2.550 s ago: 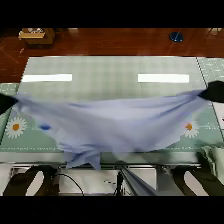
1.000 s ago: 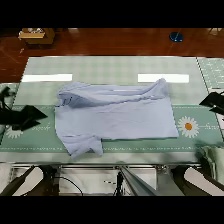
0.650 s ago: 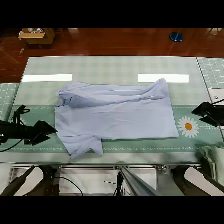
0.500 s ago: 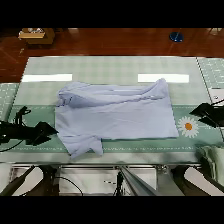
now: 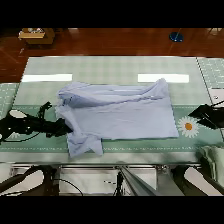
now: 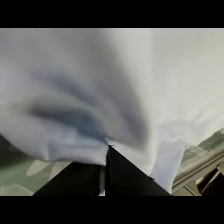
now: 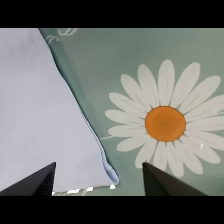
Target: Fold the shirts.
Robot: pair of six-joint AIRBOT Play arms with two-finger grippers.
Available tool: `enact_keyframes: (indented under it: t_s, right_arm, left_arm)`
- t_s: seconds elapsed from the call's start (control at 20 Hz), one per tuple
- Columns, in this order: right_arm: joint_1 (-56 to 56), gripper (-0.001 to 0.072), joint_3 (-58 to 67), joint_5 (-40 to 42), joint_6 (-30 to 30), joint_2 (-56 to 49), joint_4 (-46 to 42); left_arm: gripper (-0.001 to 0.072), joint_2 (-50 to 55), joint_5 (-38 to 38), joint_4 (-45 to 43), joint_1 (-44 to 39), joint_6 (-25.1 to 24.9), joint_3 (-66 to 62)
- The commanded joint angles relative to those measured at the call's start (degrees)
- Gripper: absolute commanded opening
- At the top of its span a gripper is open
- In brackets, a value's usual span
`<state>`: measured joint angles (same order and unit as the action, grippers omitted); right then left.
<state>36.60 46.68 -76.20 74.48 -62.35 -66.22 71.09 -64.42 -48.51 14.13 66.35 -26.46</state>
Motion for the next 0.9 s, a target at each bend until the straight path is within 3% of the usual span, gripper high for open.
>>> enact_keyframes:
  t_s: [0.0,0.25,0.35,0.85]
  right_arm:
    - [0.13,0.0583,-0.44,-2.10,-0.11,1.95,-2.91]
    - [0.13,0.0584,-9.92,-2.34,-2.01,2.58,-0.07]
    - [0.13,0.0584,-13.68,0.61,-2.47,2.56,1.33]
    - [0.09,0.0563,-21.05,10.01,-1.03,2.51,8.15]
  left_arm:
    - [0.0079,1.86,2.71,0.52,-2.91,-1.18,-0.09]
    - [0.0077,1.75,1.20,0.52,-2.25,-1.22,-0.13]
    - [0.0037,1.66,0.20,0.55,-2.25,-1.75,-0.22]
    - [0.0022,0.59,-1.88,0.57,-2.25,-2.71,-0.24]
